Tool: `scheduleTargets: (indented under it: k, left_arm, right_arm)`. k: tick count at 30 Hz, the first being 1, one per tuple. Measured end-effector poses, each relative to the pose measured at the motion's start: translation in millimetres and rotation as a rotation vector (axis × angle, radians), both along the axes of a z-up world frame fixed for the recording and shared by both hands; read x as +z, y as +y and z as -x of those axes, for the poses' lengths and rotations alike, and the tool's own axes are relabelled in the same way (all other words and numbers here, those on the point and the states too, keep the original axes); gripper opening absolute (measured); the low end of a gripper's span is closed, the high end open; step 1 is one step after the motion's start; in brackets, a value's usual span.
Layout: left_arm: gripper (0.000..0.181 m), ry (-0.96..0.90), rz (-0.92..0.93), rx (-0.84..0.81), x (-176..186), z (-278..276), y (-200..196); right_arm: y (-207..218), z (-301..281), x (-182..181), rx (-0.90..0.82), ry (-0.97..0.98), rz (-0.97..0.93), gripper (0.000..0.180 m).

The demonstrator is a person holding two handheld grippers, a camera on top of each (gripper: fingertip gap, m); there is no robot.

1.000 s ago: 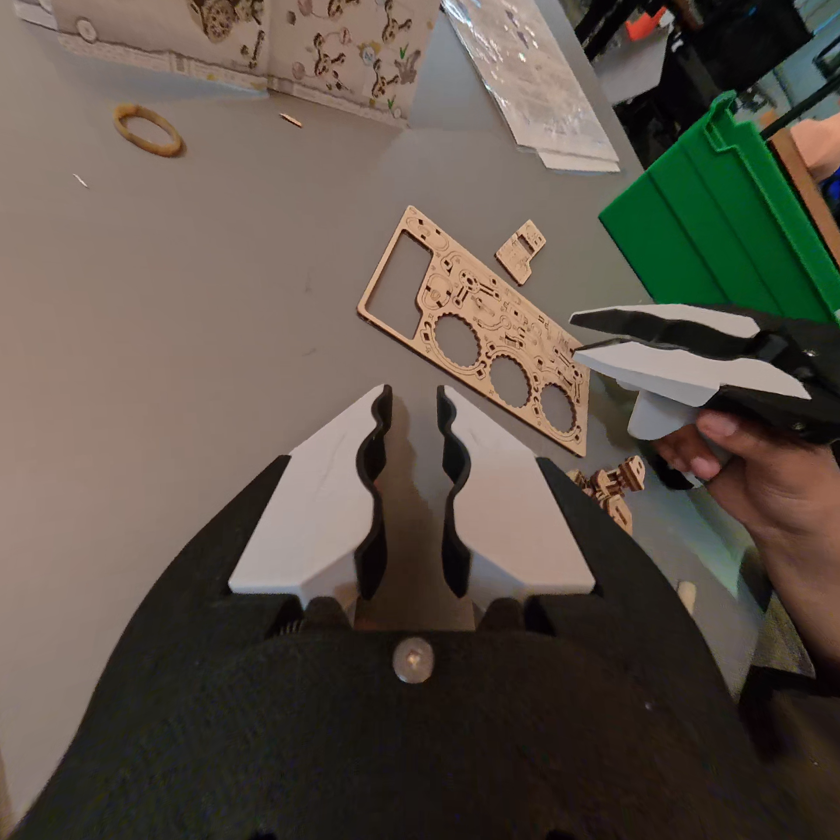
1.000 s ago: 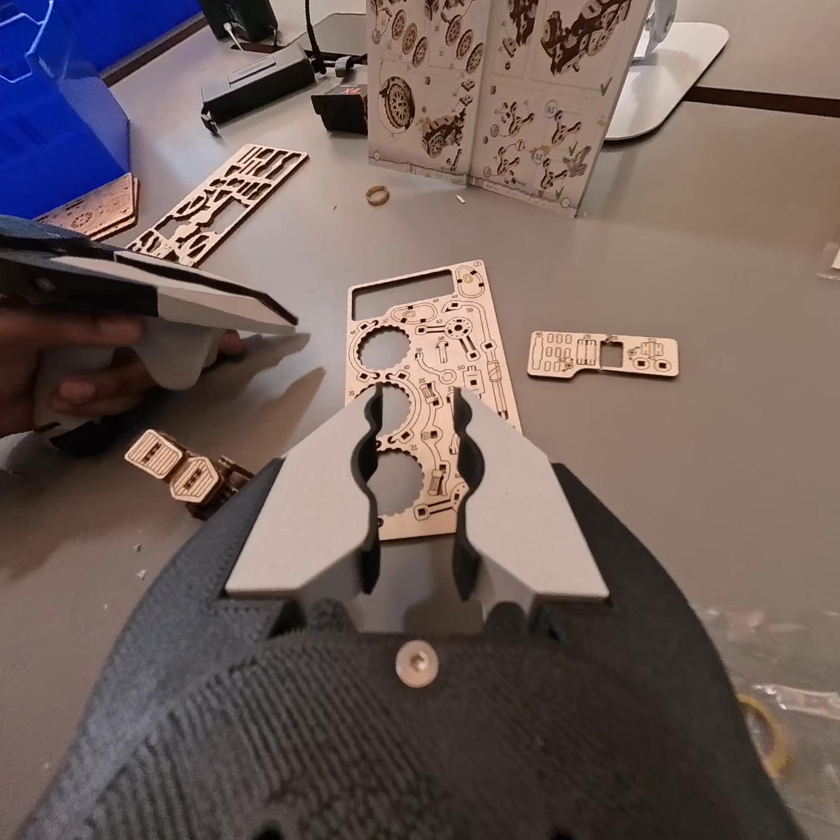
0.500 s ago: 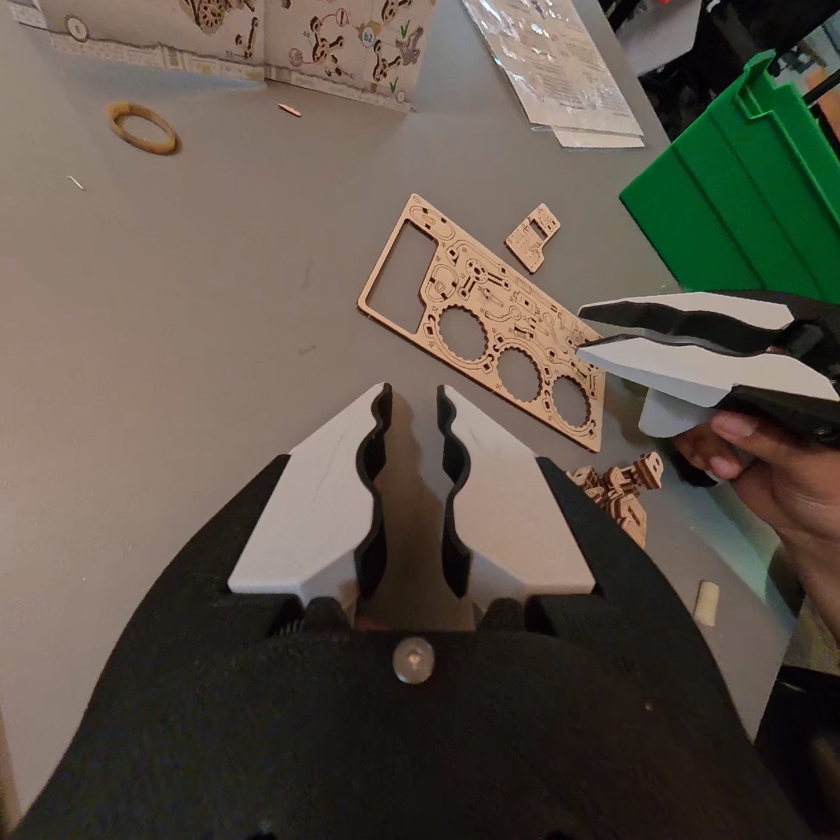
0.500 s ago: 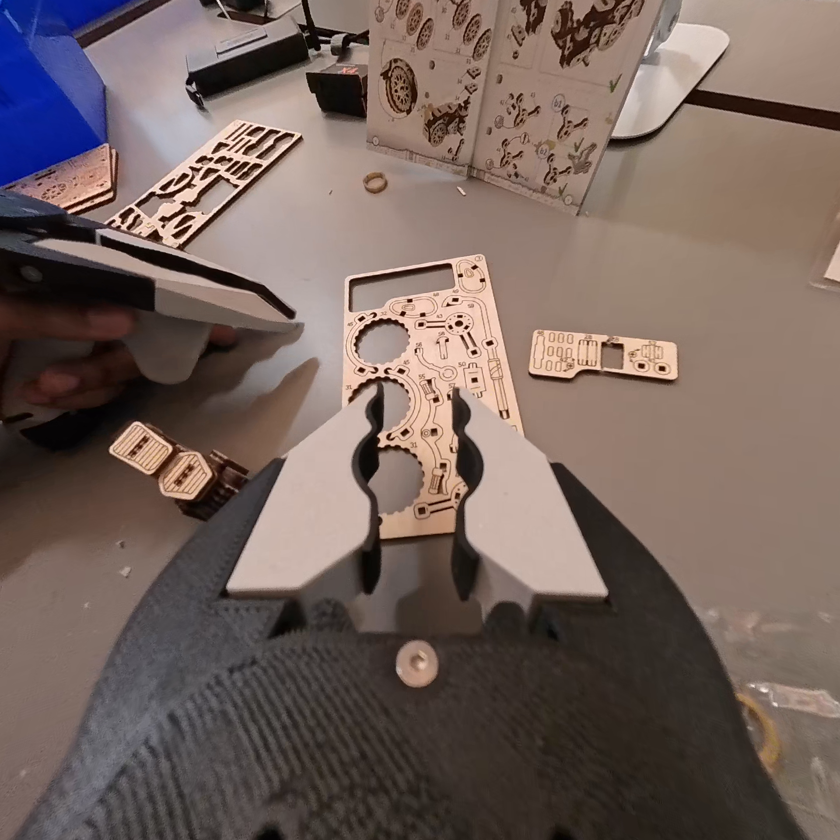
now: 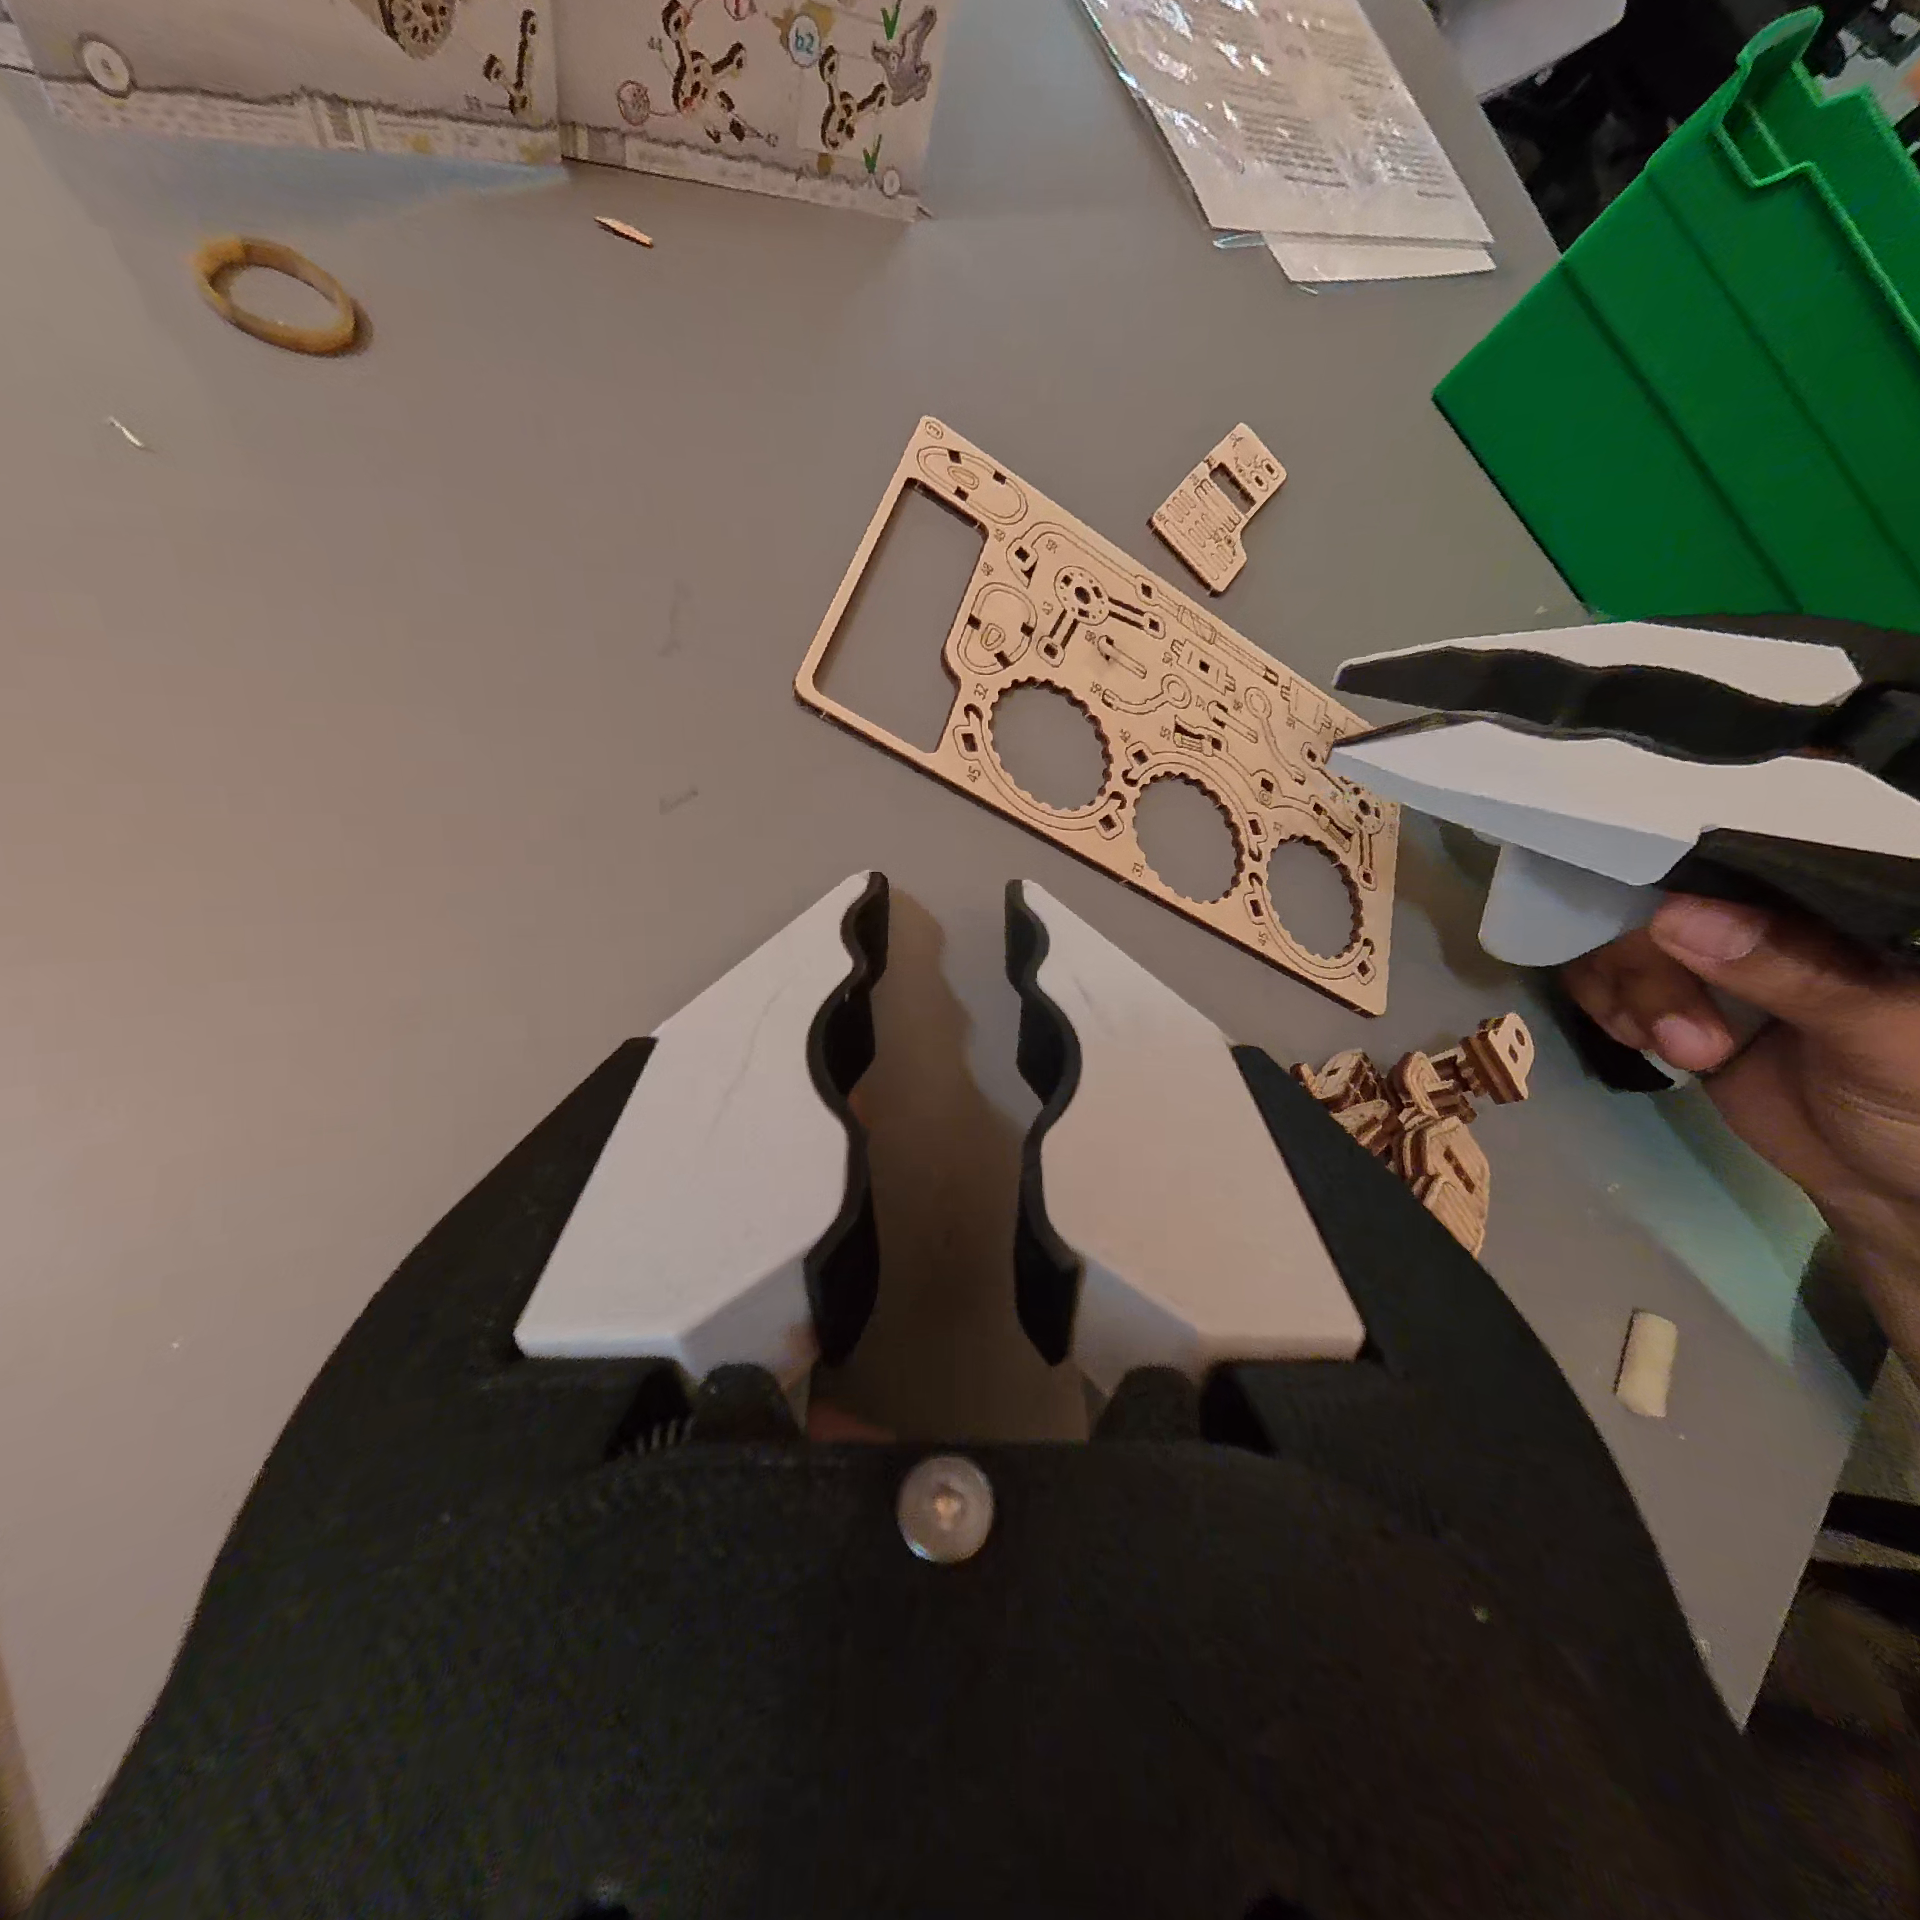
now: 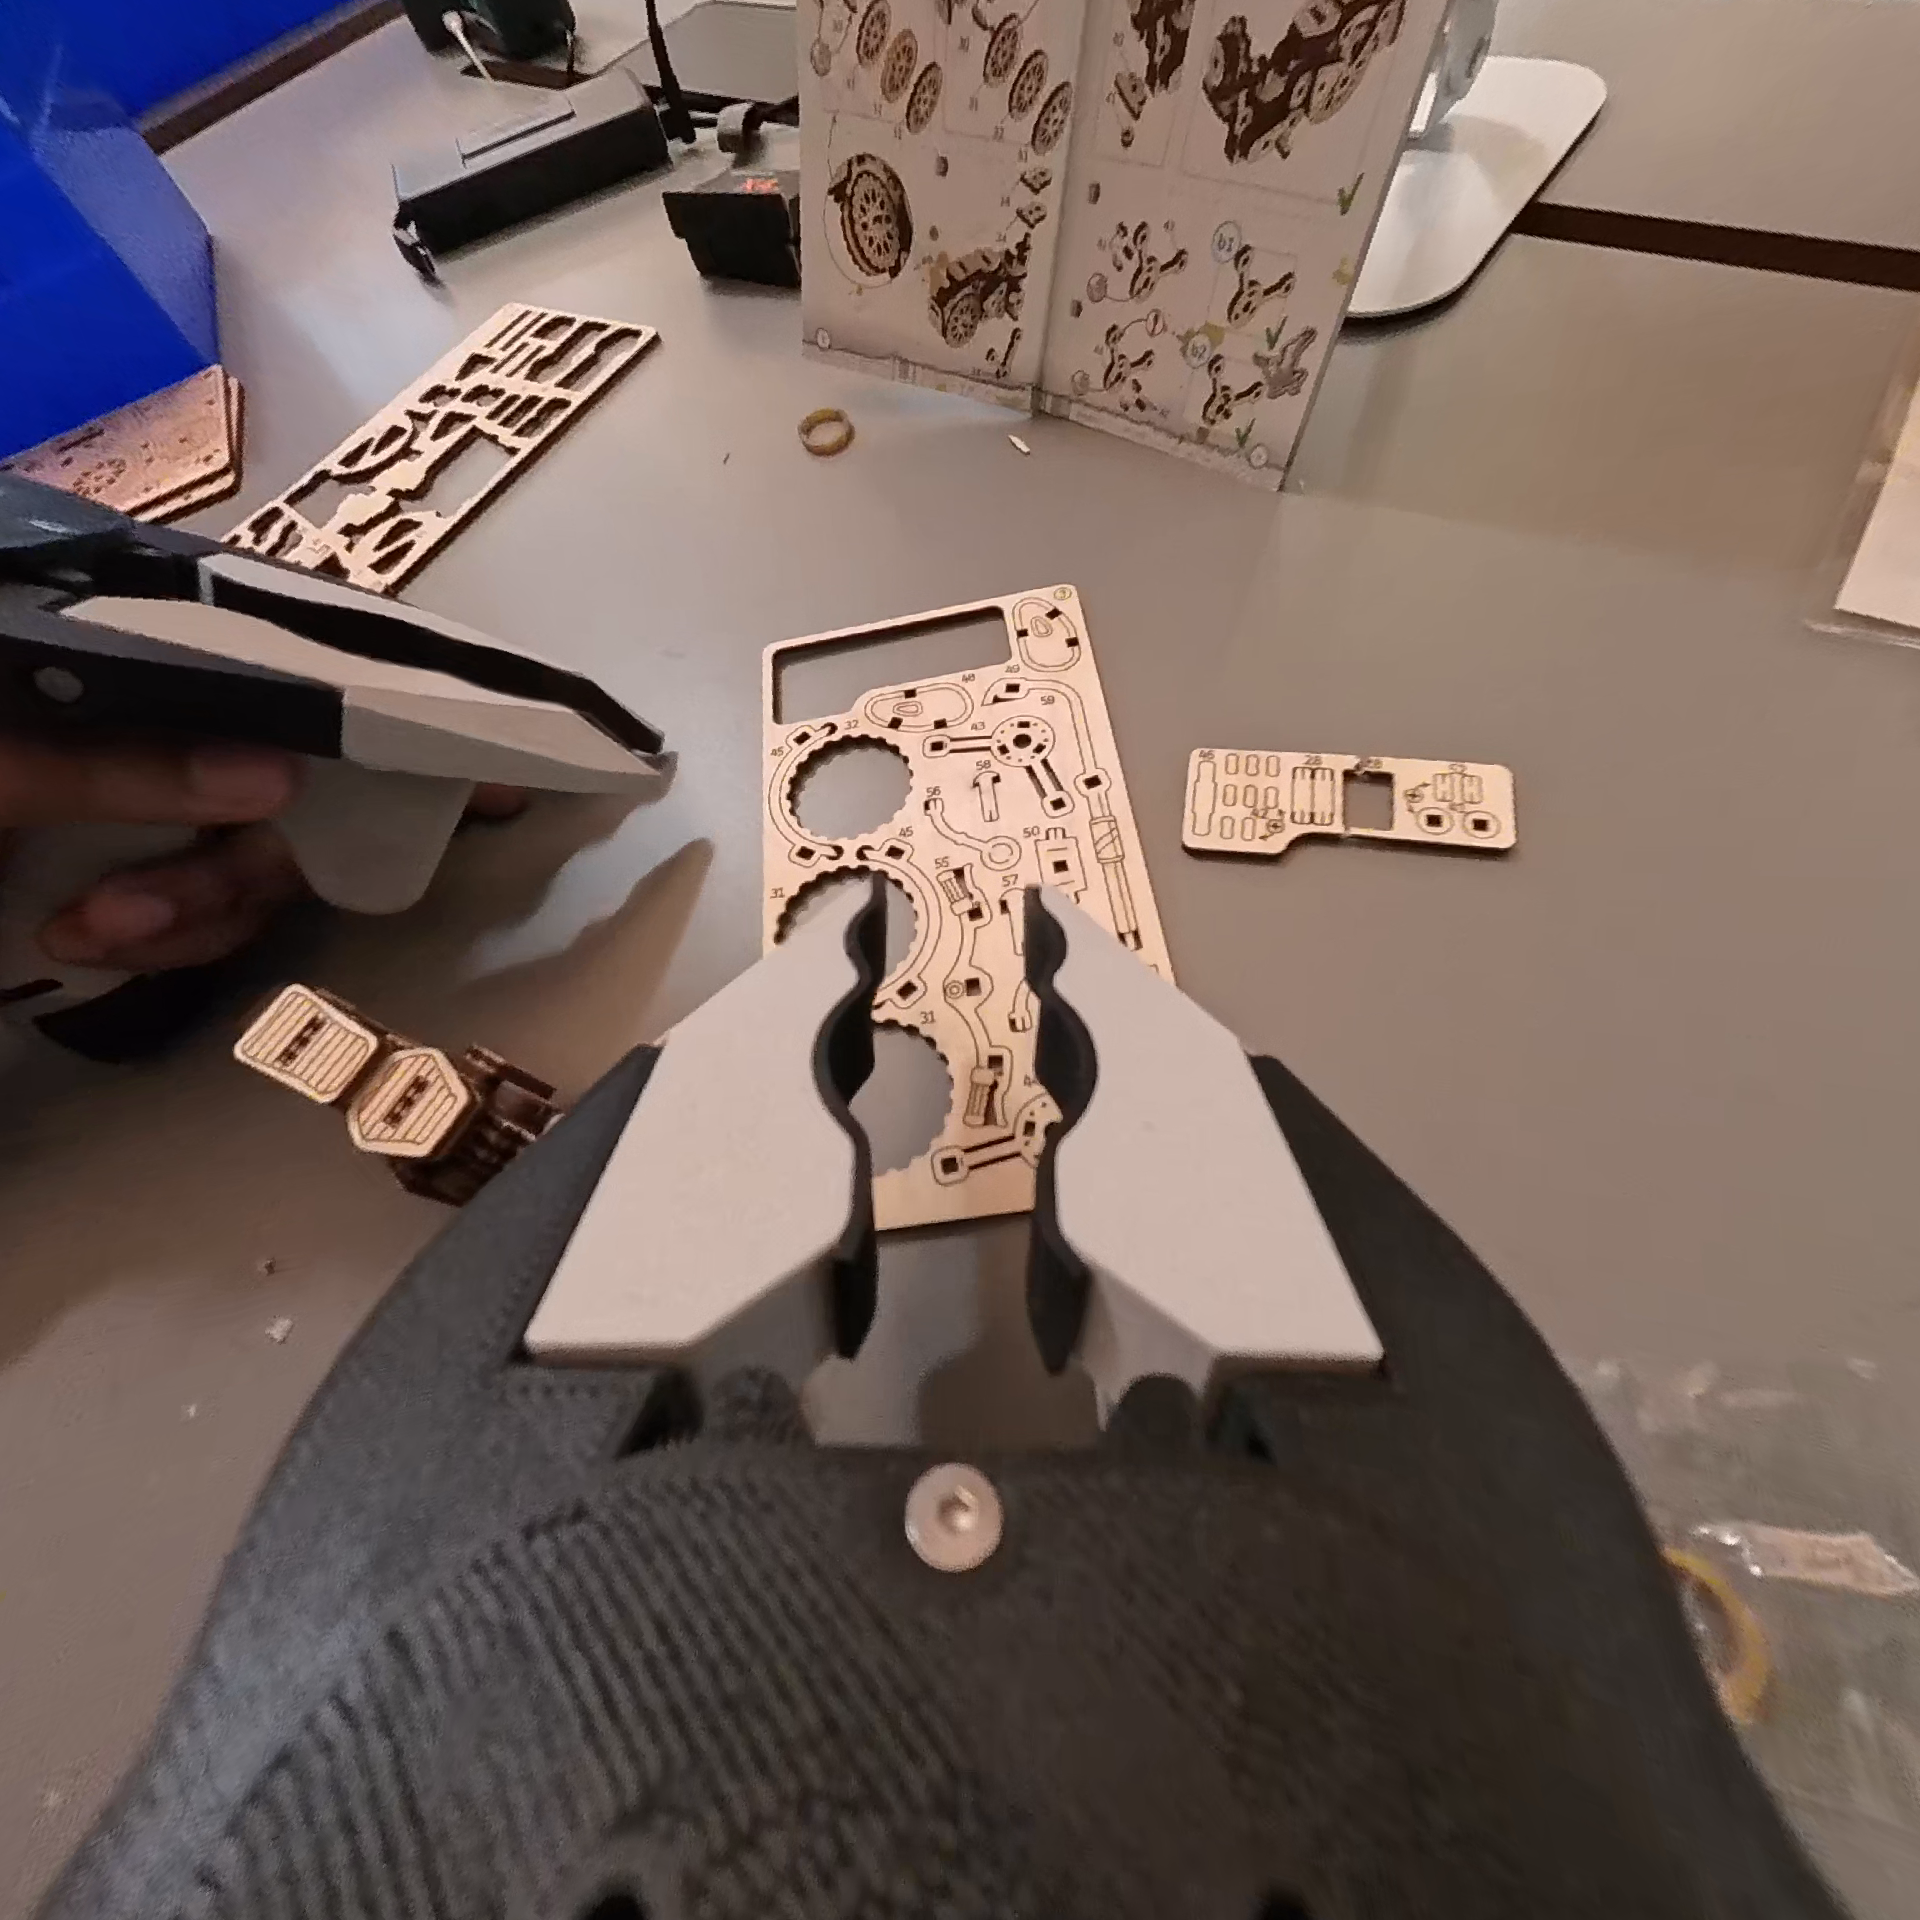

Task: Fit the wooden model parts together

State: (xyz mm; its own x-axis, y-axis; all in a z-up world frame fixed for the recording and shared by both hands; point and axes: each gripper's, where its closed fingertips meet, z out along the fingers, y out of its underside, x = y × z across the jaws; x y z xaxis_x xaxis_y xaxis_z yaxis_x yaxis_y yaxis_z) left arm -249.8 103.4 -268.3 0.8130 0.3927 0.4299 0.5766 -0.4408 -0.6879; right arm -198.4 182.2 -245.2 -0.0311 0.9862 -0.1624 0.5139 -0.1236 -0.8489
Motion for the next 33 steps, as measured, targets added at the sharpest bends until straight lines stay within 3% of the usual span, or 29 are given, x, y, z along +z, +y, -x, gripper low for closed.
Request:
scheduleTargets:
  k: [22, 33]
  left_arm:
    - [0.025, -0.024, -0.029, -0.018, 2.3, -2.7, 0.9]
    - [0.02, -0.023, -0.022, -0.054, 1.8, 3.3, 24.8]
  right_arm:
    - [3.9, 5.8, -9.0, -0.034, -0.054, -0.037, 0.026]
    - [-7.7, -16.7, 2.6, 0.0, 0.017, -0.029, 0.028]
